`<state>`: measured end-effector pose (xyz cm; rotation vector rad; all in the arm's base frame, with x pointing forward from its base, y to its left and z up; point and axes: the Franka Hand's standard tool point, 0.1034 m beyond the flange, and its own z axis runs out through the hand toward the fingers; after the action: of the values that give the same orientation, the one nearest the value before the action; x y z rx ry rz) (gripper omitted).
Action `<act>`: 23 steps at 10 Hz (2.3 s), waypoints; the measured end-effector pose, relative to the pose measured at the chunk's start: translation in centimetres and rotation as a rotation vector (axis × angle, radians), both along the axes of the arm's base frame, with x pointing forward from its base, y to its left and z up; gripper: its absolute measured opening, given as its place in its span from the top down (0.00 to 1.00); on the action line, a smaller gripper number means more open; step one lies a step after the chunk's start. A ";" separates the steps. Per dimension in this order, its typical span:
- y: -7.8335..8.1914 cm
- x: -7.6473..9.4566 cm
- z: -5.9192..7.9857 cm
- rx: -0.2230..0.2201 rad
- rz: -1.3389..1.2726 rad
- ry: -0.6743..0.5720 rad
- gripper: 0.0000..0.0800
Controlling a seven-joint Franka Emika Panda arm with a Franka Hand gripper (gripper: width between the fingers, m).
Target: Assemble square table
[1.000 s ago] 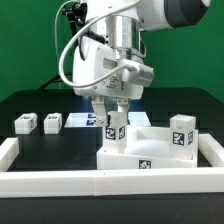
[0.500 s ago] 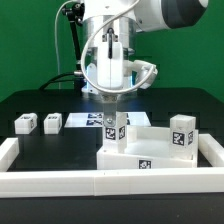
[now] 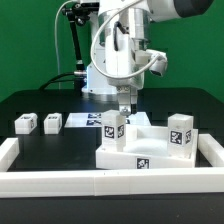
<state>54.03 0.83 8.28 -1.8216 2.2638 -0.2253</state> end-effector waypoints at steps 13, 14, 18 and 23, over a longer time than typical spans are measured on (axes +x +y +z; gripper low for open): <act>2.0 -4.8 -1.3 0.025 -0.112 0.005 0.19; 1.8 -5.2 -1.4 0.033 -0.147 0.006 0.19; 4.5 -5.6 1.9 0.147 -0.295 -0.066 0.19; 4.3 -5.9 1.2 0.133 -0.279 -0.054 0.19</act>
Offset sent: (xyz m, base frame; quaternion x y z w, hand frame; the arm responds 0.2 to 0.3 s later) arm 0.0000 0.0000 0.0000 0.0000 0.0000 0.0000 1.0000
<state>48.10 5.11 9.49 -1.4168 2.4258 -0.1629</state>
